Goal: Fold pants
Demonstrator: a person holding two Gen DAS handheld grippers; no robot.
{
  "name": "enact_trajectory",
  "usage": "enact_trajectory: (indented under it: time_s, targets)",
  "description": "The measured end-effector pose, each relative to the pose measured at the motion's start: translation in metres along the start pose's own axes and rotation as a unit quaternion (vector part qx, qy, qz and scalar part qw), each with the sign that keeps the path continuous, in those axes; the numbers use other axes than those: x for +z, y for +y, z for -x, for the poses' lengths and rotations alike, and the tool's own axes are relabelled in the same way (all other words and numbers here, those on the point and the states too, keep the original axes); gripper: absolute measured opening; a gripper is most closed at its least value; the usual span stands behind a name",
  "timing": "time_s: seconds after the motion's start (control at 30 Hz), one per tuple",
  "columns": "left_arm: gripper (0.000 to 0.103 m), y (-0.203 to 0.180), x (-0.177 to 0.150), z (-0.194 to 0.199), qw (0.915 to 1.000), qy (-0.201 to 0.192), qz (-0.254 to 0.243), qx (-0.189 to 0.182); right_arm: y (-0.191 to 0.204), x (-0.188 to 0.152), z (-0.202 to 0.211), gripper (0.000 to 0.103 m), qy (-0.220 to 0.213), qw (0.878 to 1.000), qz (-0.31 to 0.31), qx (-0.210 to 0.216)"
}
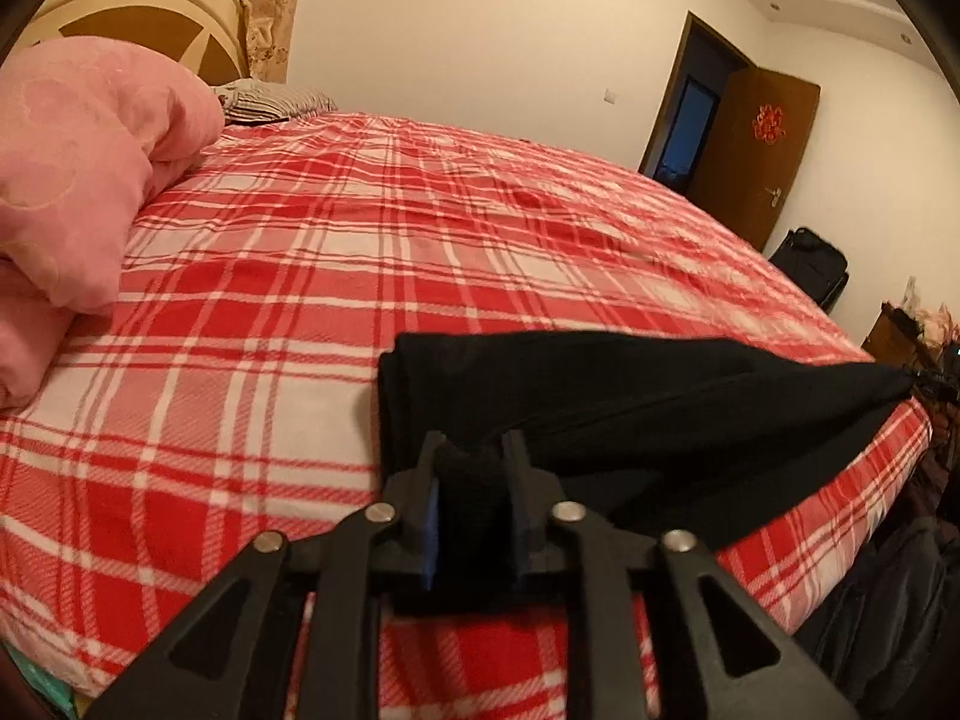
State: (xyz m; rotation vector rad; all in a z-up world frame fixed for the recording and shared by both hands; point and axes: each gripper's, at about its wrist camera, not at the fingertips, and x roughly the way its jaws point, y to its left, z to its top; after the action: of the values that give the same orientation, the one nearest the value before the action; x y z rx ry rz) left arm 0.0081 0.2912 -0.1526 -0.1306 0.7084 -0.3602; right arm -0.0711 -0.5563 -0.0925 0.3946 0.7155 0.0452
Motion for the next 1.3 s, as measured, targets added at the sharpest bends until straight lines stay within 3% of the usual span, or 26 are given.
enact_trajectory:
  time_s: [0.1,0.17,0.27,0.3,0.57,0.7,0.83,1.0,1.07,1.2,1.3]
  targets:
    - [0.053,0.006,-0.004,0.008,0.9999,0.014,-0.007,0.007,0.0,-0.003,0.003,0.015,-0.001,1.0,0.0,-0.003]
    - [0.064,0.01,-0.007,0.015,0.9996,0.018,-0.013,0.017,0.001,-0.004,0.007,0.021,-0.004,1.0,0.001,-0.008]
    - [0.064,0.015,-0.01,0.021,0.9995,0.021,-0.012,0.02,-0.001,-0.004,0.012,0.04,-0.002,1.0,-0.001,-0.023]
    - [0.064,0.017,-0.011,0.023,0.9994,0.021,-0.009,0.025,-0.002,-0.005,0.015,0.042,-0.002,1.0,-0.001,-0.029]
    - [0.063,0.055,-0.018,0.042,0.9966,0.004,0.049,0.067,-0.004,0.0,0.056,0.042,-0.049,0.997,-0.013,-0.064]
    - [0.061,0.058,-0.013,0.045,0.9953,-0.011,0.081,0.052,0.017,0.016,0.067,0.042,-0.079,0.995,-0.014,-0.05]
    - [0.061,0.041,0.004,0.035,0.996,-0.016,0.086,0.02,0.076,0.032,0.042,0.042,-0.055,0.998,0.039,-0.014]
    - [0.061,0.02,0.025,0.006,0.9974,0.008,0.068,0.024,0.181,0.027,-0.023,0.042,0.025,0.989,0.132,0.056]
    - [0.061,0.015,0.031,-0.006,0.9976,0.017,0.062,0.026,0.229,0.016,-0.055,0.042,0.064,0.978,0.174,0.091]
    - [0.041,0.011,0.036,-0.031,0.9961,0.058,0.055,0.036,0.326,-0.01,-0.123,0.042,0.136,0.944,0.252,0.166]
    - [0.036,0.007,0.036,-0.041,0.9953,0.074,0.049,0.038,0.379,-0.031,-0.156,0.042,0.171,0.921,0.288,0.202]
